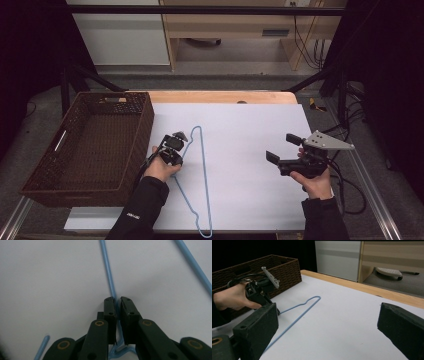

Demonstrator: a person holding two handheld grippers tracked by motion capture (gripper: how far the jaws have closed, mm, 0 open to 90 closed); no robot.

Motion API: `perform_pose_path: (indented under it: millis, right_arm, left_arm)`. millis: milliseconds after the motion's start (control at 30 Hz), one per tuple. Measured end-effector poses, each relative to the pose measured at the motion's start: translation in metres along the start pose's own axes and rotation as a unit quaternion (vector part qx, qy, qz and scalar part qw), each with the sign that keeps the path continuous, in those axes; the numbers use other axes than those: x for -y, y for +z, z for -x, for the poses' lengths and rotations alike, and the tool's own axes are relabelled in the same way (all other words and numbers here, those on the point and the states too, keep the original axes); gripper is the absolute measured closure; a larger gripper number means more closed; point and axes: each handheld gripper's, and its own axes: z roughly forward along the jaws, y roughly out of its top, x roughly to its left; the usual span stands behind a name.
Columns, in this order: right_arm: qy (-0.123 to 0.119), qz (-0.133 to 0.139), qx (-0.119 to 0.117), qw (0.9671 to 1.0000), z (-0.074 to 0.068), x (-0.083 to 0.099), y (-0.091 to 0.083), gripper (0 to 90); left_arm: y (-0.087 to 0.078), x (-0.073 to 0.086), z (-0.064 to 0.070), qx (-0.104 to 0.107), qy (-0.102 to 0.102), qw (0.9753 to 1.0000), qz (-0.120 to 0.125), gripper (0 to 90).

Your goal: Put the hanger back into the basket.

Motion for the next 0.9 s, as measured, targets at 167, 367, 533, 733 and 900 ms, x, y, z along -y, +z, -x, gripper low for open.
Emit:
perform_pose_path:
  millis: [167, 367, 533, 733, 900]
  right_arm:
    - [0.001, 0.001, -0.001, 1.0000, 0.0002, -0.0001, -0.0003, 3.7]
    - [-0.001, 0.000, 0.000, 1.0000, 0.0008, -0.0001, -0.0006, 3.7]
    - [0.003, 0.002, 0.000, 1.0000, 0.0009, -0.0004, -0.0016, 3.7]
    - [0.003, 0.003, -0.001, 1.0000, 0.0008, -0.0005, -0.0016, 3.6]
    - [0.001, 0.002, -0.002, 1.0000, 0.0010, -0.0003, -0.0012, 3.7]
  left_arm:
    - [-0.0001, -0.0002, 0.0008, -0.007, -0.001, 1.0000, 0.002, 84.5]
    - [-0.0010, 0.0012, -0.0001, -0.006, 0.005, 1.0000, 0.006, 87.5]
    - [-0.0019, 0.0011, 0.0014, -0.007, 0.012, 0.9999, 0.005, 87.5]
    - [-0.0014, 0.0012, 0.0026, 0.007, 0.017, 0.9998, -0.001, 87.5]
    - [-0.0016, 0.0007, 0.0022, 0.010, 0.026, 0.9996, -0.004, 87.2]
